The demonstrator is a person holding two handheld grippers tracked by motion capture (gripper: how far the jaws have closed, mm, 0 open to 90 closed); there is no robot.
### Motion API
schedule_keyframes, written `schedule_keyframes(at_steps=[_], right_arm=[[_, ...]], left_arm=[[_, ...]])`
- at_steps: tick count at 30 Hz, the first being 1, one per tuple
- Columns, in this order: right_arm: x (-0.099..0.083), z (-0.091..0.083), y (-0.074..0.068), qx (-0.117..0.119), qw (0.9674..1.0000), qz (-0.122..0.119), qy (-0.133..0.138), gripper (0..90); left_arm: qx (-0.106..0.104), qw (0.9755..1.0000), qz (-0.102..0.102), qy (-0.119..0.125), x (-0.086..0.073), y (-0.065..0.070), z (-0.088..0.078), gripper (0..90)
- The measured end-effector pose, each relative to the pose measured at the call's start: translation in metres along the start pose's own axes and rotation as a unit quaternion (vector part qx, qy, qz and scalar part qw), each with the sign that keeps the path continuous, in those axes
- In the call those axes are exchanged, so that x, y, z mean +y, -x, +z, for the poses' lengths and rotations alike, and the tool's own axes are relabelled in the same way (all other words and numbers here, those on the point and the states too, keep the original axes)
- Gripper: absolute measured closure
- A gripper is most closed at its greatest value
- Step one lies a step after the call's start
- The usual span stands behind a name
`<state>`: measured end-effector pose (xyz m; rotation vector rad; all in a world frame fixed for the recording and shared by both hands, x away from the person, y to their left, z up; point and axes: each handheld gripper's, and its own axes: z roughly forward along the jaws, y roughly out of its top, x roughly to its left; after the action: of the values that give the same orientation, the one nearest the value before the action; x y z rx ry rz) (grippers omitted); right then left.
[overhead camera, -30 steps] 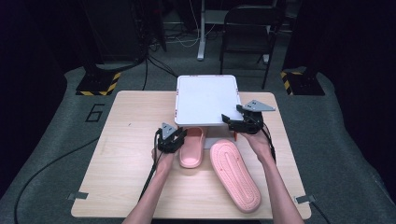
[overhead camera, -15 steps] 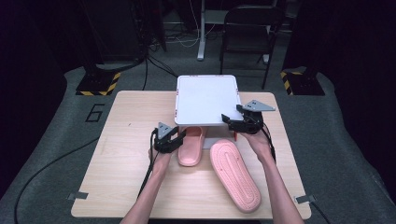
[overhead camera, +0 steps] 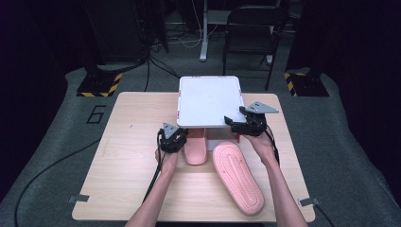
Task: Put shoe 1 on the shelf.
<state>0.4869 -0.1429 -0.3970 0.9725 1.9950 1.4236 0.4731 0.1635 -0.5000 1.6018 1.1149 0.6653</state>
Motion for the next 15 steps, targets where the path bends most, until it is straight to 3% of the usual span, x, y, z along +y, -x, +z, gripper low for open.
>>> schedule_keyframes(at_steps=[1, 4, 5, 6, 8, 10, 11, 14, 15], right_arm=[[0.0, 0.0, 0.0, 0.0, 1.0, 0.0, 0.0, 21.3], [-0.001, -0.001, -0.001, 0.0, 1.0, 0.004, 0.0, 21.3], [-0.001, -0.001, -0.001, 0.0, 1.0, 0.004, 0.001, 21.3], [-0.001, -0.001, -0.001, 0.0, 1.0, 0.005, 0.002, 21.3], [-0.001, -0.001, 0.0, 0.0, 1.0, 0.002, 0.003, 21.4], [-0.001, -0.001, -0.001, -0.001, 1.0, 0.005, 0.004, 21.3], [-0.001, -0.001, -0.001, 0.0, 1.0, 0.005, 0.001, 21.3], [0.0, -0.001, -0.001, -0.002, 1.0, 0.003, -0.001, 21.3], [0.0, -0.001, 0.0, -0.001, 1.0, 0.001, -0.001, 21.3]], left_arm=[[-0.009, 1.0, -0.002, 0.002, 0.0, -0.002, -0.004, 63.9], [-0.06, 0.9982, -0.007, 0.0, -0.003, -0.006, -0.019, 54.7], [-0.079, 0.9969, -0.001, -0.003, -0.005, -0.006, -0.024, 51.7], [-0.096, 0.9951, 0.022, 0.0, -0.008, -0.005, -0.029, 49.2], [-0.131, 0.9893, 0.063, -0.01, -0.012, 0.0, -0.04, 44.7], [-0.167, 0.9836, 0.068, -0.001, -0.017, 0.009, -0.048, 41.1], [-0.18, 0.98, 0.085, -0.005, -0.018, 0.013, -0.05, 38.6], [-0.211, 0.968, 0.134, -0.019, -0.024, 0.025, -0.054, 33.2], [-0.215, 0.9654, 0.145, -0.024, -0.026, 0.028, -0.054, 32.5]])
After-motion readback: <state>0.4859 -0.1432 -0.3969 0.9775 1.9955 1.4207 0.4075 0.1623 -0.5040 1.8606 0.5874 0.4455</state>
